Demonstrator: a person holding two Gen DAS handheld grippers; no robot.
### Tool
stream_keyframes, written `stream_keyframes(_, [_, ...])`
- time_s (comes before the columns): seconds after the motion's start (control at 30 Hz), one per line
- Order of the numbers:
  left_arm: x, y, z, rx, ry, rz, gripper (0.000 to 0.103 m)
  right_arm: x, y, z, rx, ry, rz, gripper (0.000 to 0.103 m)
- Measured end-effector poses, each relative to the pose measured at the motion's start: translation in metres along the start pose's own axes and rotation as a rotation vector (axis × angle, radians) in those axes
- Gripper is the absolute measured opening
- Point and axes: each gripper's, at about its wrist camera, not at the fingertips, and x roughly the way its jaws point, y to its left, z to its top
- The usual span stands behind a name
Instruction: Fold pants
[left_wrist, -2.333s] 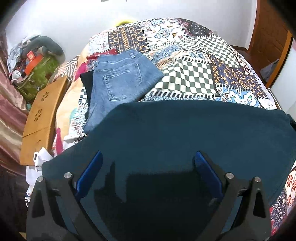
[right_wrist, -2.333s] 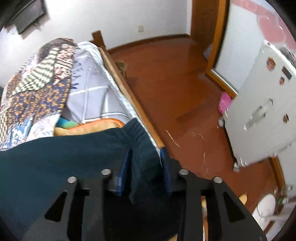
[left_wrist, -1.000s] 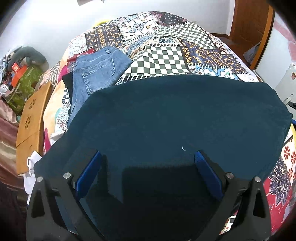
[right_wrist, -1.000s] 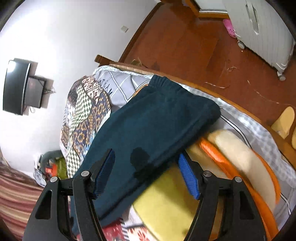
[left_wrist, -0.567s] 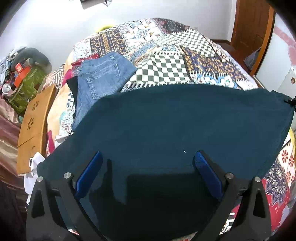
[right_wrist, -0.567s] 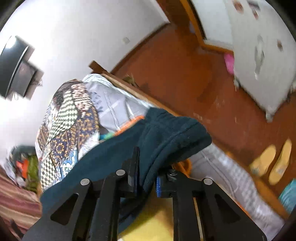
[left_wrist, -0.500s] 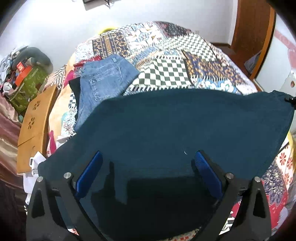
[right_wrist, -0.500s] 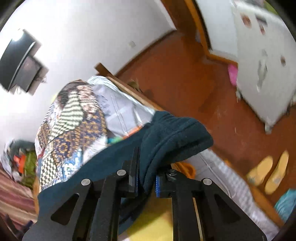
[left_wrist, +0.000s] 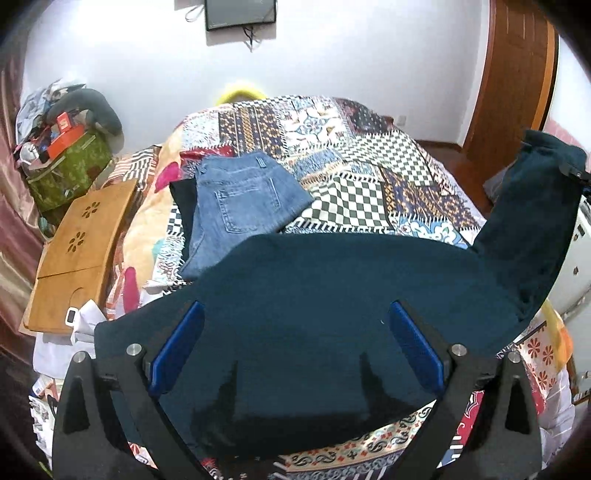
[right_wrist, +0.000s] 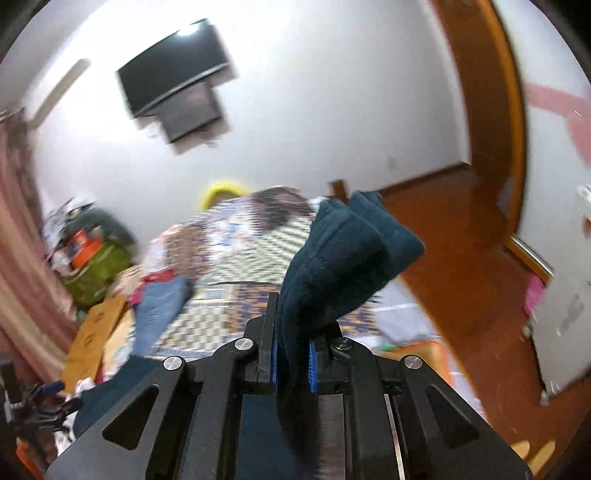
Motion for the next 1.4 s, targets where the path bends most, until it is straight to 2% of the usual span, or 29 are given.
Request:
stream_keyframes(0.27, [-0.012,0.029,-0.012,-0.046,-0.037,0.004,0.101,0.035,0.093,-0.029,-0.117,0.092,0.17,0.01])
stream_keyframes(0.43, [-0.014,0.048,-0.022,-0.089,-0.029,0.003,0.101,0.068,0.137,-0.063,-0.171,0.205,0.242,0.01])
stream_keyframes(0.57, [-0.014,0.062,-0.03,-0.115,-0.018,0.008,0.101,0.092,0.167,-0.103,-0.244,0.324,0.271,0.01])
stream_keyframes(0.73, [-0.011,0.069,-0.036,-0.136,-0.005,0.013,0.101,0.106,0.183,-0.141,-0.309,0.439,0.28,0.011])
stream_keyframes(0.83, [-0.008,0.067,-0.035,-0.148,0.002,0.008,0.101,0.109,0.184,-0.158,-0.352,0.503,0.269,0.016])
stream_keyframes(0.93, [-0.007,0.061,-0.03,-0.137,0.0,0.005,0.101,0.103,0.187,-0.166,-0.386,0.538,0.281,0.029])
stream_keyframes(1.0, [-0.007,0.054,-0.025,-0.118,-0.007,0.008,0.101,0.095,0.188,-0.166,-0.392,0.538,0.3,0.043])
stream_keyframes(1.03, [-0.008,0.05,-0.022,-0.105,-0.012,0.011,0.101,0.091,0.186,-0.163,-0.394,0.537,0.307,0.045])
stream_keyframes(1.23, [-0.007,0.016,0.003,-0.022,-0.055,0.019,0.101,0.072,0.162,-0.137,-0.313,0.472,0.312,0.046])
stream_keyframes(1.4, [0.006,-0.019,0.029,0.05,-0.063,-0.004,0.101,0.062,0.134,-0.107,-0.283,0.383,0.245,0.046])
